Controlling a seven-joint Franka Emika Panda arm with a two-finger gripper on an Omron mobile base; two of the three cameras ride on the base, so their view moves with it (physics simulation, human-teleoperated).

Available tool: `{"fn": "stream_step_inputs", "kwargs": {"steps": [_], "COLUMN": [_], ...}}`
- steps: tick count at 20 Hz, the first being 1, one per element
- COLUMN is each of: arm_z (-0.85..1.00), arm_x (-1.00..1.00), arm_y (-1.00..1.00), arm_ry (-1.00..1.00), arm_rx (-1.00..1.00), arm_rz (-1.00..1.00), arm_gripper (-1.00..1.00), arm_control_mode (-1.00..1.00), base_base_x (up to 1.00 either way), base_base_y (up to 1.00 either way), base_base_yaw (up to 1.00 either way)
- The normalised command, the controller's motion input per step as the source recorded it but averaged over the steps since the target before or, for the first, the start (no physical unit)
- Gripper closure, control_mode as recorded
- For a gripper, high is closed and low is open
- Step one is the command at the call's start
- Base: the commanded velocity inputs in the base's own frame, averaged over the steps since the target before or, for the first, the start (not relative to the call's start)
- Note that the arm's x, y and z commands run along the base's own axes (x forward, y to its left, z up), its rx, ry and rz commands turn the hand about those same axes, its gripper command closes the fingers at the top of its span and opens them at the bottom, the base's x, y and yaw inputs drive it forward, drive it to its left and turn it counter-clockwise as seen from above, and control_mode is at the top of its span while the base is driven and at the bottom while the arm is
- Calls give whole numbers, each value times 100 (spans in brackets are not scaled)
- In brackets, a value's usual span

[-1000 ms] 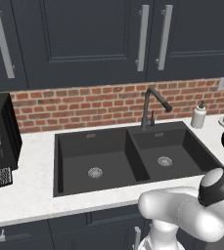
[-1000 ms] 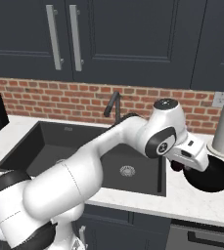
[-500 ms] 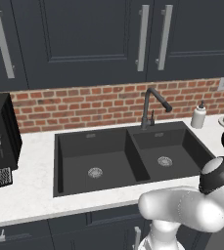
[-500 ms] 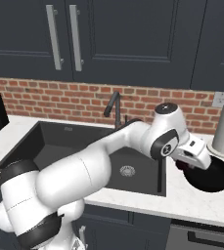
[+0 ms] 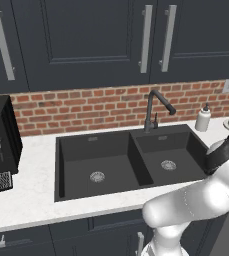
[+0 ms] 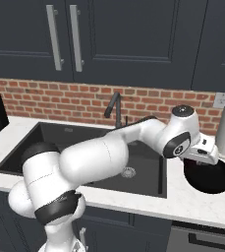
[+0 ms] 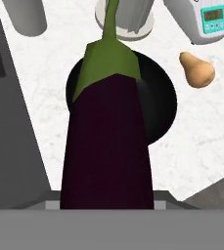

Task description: Pick the eggplant from the sink and place it in the bowl. Then pick the bowl and place it in the microwave. Then close the microwave door and press the start button.

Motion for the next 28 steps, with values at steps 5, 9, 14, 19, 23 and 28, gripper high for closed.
{"fn": "stream_step_inputs", "kwargs": {"steps": [5,9,14,19,23,28], "arm_z": [-12,-23,-30,-15,-18,-37], "arm_x": [34,26,21,20,27,14], "arm_y": [-26,-20,-21,-1,0,0], "arm_ry": [8,9,4,2,4,2], "arm_rx": [9,2,2,0,0,0], "arm_rz": [19,12,8,0,0,0], "arm_gripper": [100,100,100,100,100,100], "arm_control_mode": [-100,-100,-100,-100,-100,-100], "base_base_x": [0,0,0,0,0,0], "base_base_y": [0,0,0,0,0,0], "base_base_yaw": [0,0,0,0,0,0]}}
